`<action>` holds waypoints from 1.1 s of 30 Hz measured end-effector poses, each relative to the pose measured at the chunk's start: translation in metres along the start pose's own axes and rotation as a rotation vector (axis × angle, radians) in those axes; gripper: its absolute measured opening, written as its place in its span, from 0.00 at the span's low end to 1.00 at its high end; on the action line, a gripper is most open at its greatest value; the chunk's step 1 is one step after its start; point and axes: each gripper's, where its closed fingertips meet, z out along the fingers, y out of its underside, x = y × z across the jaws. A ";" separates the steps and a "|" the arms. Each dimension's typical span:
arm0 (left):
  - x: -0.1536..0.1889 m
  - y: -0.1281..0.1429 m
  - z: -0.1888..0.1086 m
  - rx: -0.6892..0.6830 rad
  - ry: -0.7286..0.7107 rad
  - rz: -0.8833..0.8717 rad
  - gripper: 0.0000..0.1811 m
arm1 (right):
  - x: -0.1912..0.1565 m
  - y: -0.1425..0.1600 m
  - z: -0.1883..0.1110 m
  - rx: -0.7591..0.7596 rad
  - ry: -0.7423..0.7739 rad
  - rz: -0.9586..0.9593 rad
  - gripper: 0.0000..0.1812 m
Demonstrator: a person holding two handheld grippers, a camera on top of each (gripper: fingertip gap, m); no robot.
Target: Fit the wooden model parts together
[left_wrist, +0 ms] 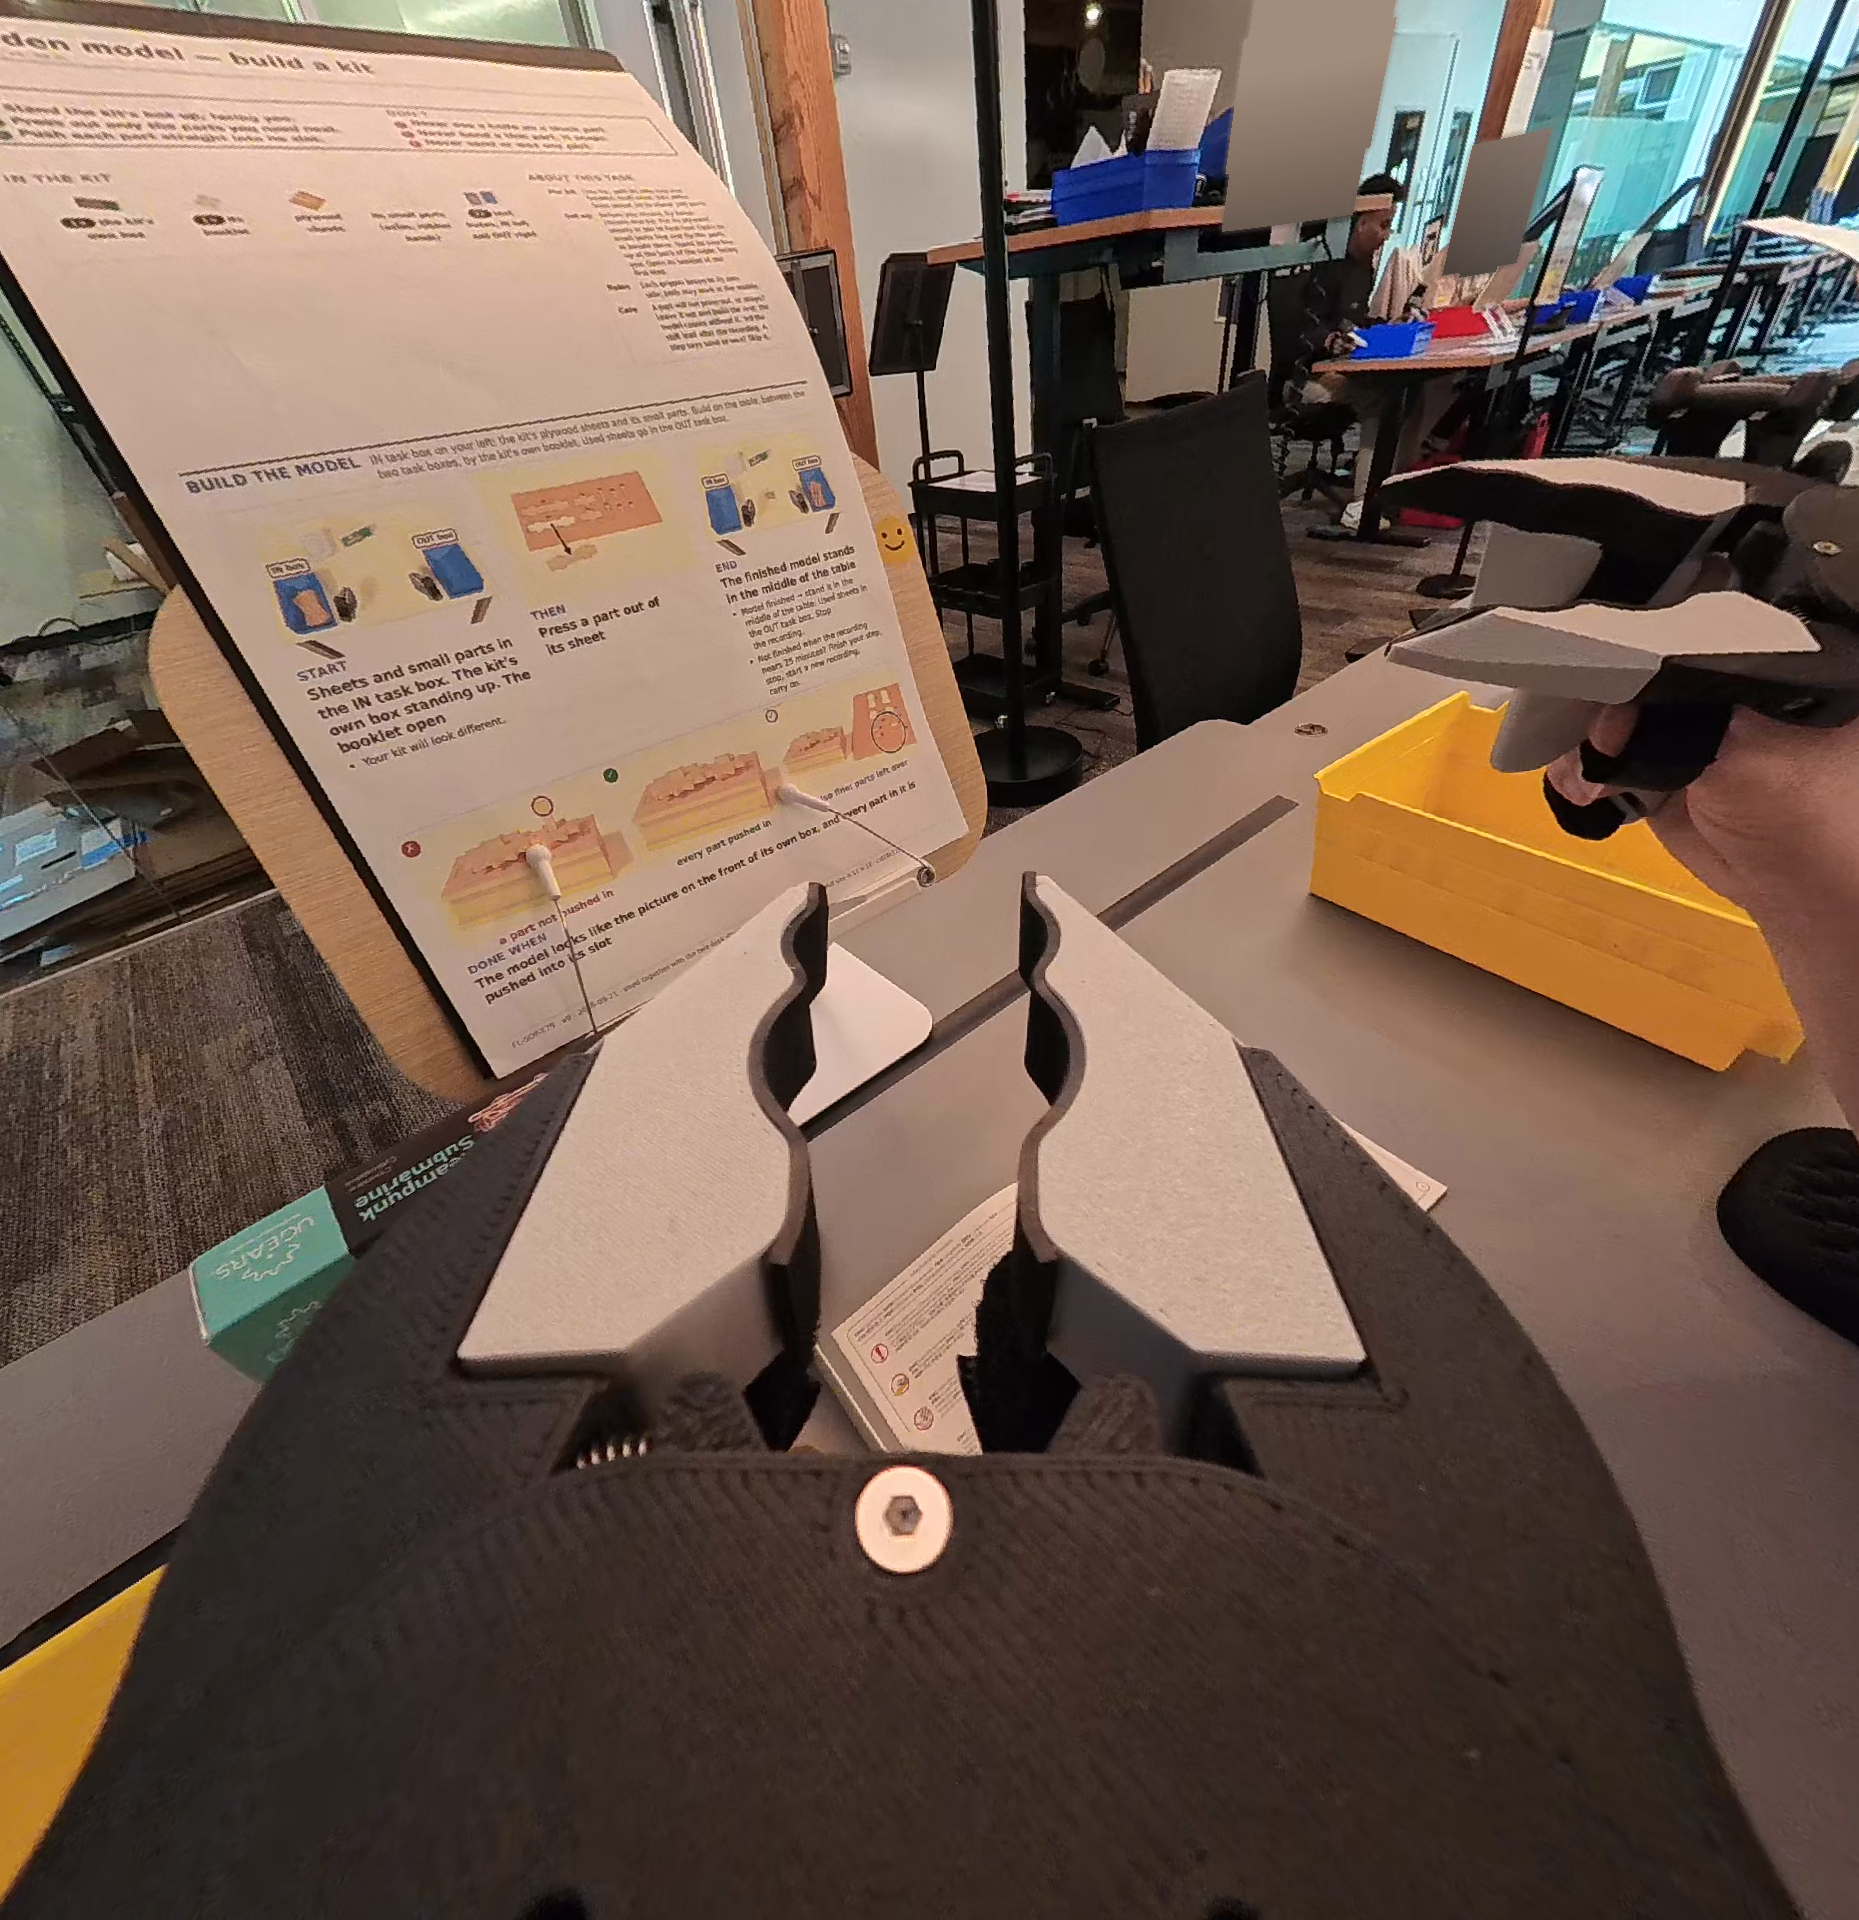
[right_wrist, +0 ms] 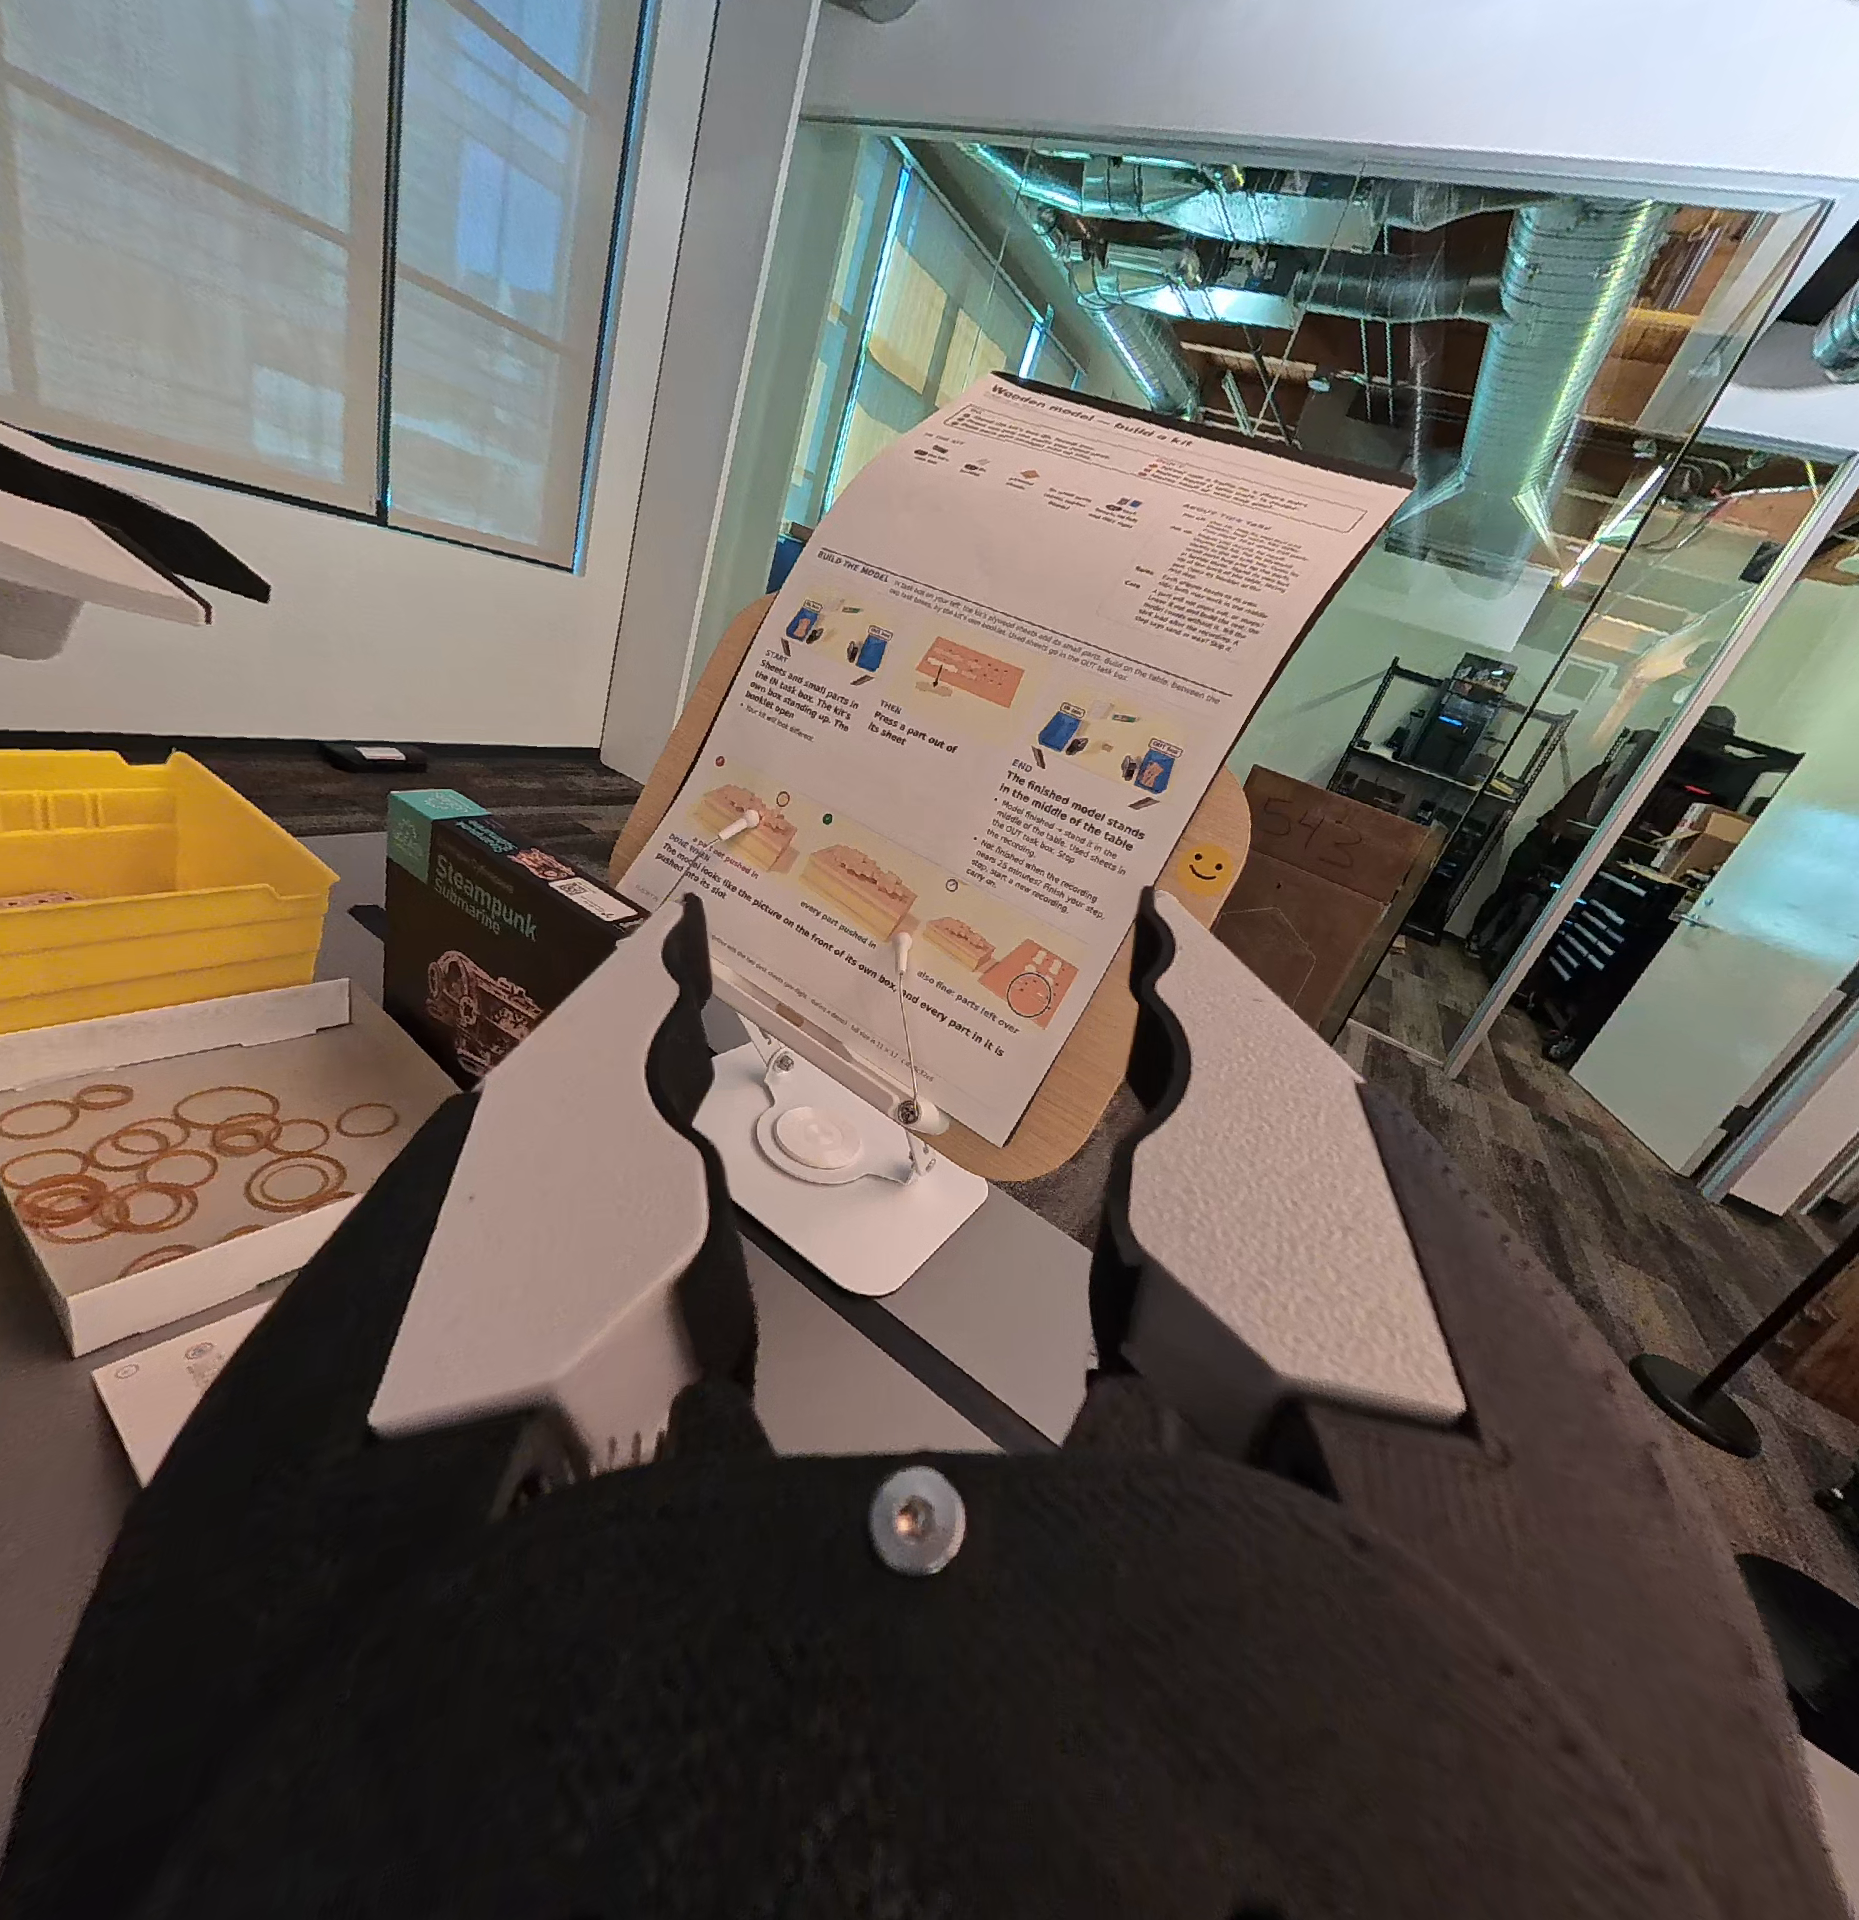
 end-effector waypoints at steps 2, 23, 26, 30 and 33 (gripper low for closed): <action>0.001 0.000 0.000 0.000 0.001 0.001 0.20 | 0.000 0.000 0.000 -0.006 0.002 -0.011 0.45; 0.002 0.000 0.002 0.000 0.000 0.006 0.19 | -0.004 0.016 0.006 -0.098 -0.011 -0.069 0.45; 0.002 0.001 0.002 -0.003 0.001 0.006 0.19 | -0.006 0.019 0.007 -0.113 -0.012 -0.085 0.45; 0.002 0.002 0.003 -0.010 0.002 0.007 0.20 | -0.008 0.023 0.008 -0.135 -0.019 -0.103 0.45; 0.003 0.004 0.004 -0.019 0.006 0.012 0.20 | -0.010 0.027 0.009 -0.157 -0.026 -0.113 0.45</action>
